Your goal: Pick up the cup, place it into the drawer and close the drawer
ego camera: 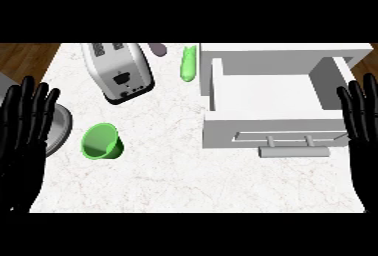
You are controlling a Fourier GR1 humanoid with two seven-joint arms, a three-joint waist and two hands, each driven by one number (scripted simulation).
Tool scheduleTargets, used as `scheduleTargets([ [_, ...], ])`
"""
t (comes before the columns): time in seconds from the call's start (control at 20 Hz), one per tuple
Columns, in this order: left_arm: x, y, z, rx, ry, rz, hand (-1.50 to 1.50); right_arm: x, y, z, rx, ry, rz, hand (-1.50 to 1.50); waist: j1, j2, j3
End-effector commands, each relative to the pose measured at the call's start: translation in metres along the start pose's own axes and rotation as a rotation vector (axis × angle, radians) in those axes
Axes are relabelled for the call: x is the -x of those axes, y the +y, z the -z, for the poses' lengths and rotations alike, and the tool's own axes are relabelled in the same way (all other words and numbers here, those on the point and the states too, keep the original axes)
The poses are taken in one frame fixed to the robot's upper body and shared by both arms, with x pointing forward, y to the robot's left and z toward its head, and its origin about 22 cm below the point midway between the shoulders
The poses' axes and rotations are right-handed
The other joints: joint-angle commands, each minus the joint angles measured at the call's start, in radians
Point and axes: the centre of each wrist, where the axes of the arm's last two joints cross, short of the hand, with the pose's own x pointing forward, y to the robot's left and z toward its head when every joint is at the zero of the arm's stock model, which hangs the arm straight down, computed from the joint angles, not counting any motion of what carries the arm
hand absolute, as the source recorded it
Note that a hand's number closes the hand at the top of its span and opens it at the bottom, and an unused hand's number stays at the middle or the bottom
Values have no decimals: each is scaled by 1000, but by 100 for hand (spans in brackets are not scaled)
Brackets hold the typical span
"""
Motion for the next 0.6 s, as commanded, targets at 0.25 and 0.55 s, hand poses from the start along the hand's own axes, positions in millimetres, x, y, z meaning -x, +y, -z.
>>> scheduleTargets([
  [0.25,1,23,-3,418,-20,-305,-150,-2,-3,-4,43,34,11,-150,16,3,-10],
  [0.55,35,65,-18,359,227,-485,-150,-1,-13,6,-78,95,-58,-150,12,4,-8],
])
